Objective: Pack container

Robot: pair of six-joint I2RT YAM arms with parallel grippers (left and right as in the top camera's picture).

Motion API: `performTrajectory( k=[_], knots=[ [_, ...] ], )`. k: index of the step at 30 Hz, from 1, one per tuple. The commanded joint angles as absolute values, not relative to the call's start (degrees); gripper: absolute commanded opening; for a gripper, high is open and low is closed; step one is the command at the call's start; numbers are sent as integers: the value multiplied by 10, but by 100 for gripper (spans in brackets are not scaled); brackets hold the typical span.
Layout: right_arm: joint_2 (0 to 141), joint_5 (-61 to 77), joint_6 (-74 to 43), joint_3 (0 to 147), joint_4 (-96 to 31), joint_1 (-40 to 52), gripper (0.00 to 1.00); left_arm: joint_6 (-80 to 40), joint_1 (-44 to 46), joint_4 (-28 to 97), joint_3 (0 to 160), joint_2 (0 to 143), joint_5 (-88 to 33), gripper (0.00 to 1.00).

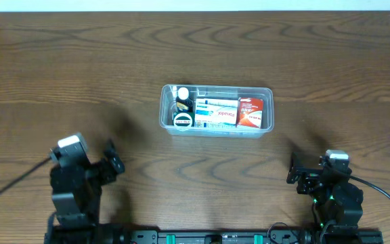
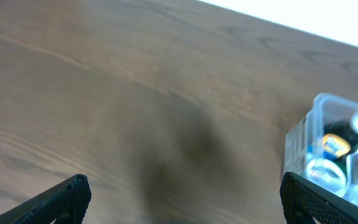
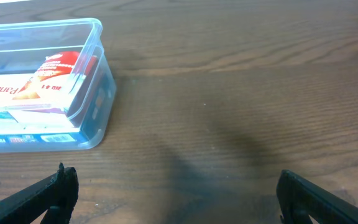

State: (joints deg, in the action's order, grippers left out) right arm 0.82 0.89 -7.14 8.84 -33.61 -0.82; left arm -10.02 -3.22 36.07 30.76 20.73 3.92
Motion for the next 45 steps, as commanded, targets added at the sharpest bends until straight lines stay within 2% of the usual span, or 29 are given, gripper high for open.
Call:
performTrajectory(
  k=[1, 16, 45],
  knots=[
    [3, 13, -66, 87, -336, -3, 99, -87, -35, 357, 254, 147, 32, 98],
    [3, 13, -66, 87, -336, -3, 99, -89, -35, 356, 90, 14, 19, 98],
    [3, 13, -66, 87, -336, -3, 99, -88, -34, 366, 88, 2, 20, 98]
  ],
)
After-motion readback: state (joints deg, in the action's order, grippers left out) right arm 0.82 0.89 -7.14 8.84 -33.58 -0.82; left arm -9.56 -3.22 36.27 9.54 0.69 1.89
